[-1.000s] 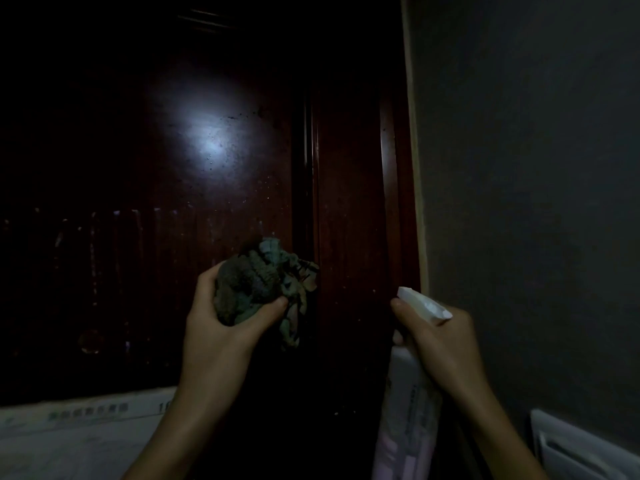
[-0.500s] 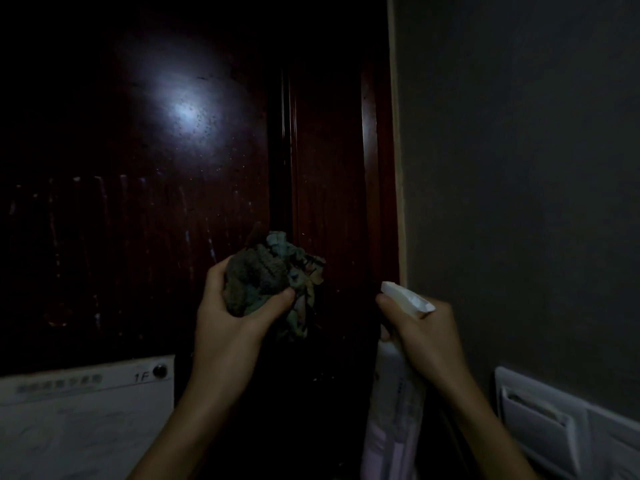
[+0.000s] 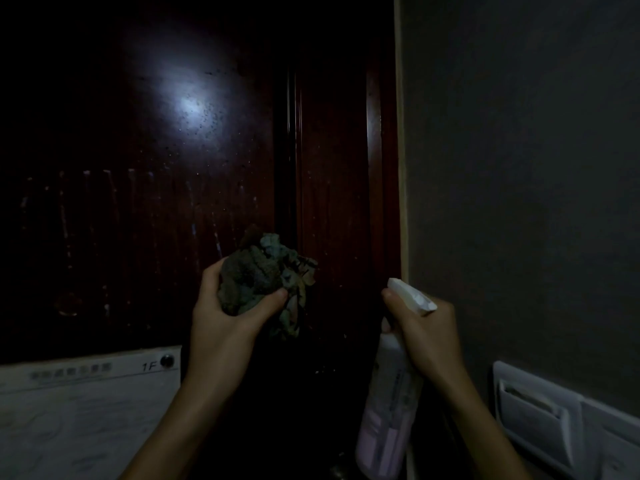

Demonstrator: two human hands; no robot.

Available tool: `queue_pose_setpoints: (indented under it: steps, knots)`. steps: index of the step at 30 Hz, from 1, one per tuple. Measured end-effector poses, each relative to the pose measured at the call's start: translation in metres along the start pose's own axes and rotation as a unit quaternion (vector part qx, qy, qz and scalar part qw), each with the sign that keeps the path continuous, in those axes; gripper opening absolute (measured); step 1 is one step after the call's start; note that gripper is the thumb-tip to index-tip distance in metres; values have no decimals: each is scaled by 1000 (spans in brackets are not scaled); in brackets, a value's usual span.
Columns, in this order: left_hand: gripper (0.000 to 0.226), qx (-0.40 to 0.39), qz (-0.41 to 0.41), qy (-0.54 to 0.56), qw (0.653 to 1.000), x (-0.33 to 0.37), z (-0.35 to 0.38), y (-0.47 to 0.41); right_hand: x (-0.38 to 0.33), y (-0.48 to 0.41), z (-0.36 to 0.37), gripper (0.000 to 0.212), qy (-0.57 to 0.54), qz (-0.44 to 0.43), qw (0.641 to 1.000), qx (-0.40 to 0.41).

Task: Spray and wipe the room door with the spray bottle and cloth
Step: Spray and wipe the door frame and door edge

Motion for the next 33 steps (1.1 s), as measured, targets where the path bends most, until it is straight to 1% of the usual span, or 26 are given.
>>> queue_pose_setpoints:
  steps: [4, 9, 12, 16, 19, 22, 24, 26, 29, 31, 33]
  knots:
    - [50, -3, -8, 9, 1000, -1, 0, -2, 6, 3, 1, 36, -4, 20, 1000, -15]
    - [55, 9, 20, -19, 1000, -1, 3, 11, 19, 10, 5, 34, 2, 42, 998, -36]
    - [59, 14, 30, -25, 999, -5, 5, 21, 24, 15, 8, 28, 0, 42, 998, -40]
    - [59, 18, 38, -32, 999, -5, 3, 24, 30, 19, 10, 12, -14, 46, 998, -28]
    - [59, 26, 43, -37, 998, -5, -1, 24, 30, 21, 12, 24, -9, 35, 998, -47]
    - [58, 30, 42, -40, 998, -8, -5, 27, 31, 22, 11, 19, -5, 33, 999, -32]
    - [58, 30, 37, -40, 998, -9, -8, 29, 31, 24, 11, 15, 15, 33, 999, -30]
    - [57, 31, 31, -36, 998, -12, -14, 32, 31, 30, 12, 20, 20, 47, 998, -44]
    - [56, 42, 16, -36, 998, -21, -22, 41, 36, 47, 14, 22, 17, 70, 995, -65]
    - [55, 50, 0, -31, 998, -29, -24, 48, 47, 64, 14, 28, 18, 91, 994, -63]
    - [55, 53, -14, -26, 998, -40, -24, 59, 65, 84, 12, 28, 19, 129, 990, -50]
Point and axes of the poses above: each hand's wrist, its own y-axis away from the middle knuckle, its own z-axis out of the palm, x = y × z, the point moved 9 cm from there along -y, towards the middle knuckle, and after that the axes turned 11 degrees about -y, right-handed, at the moved point
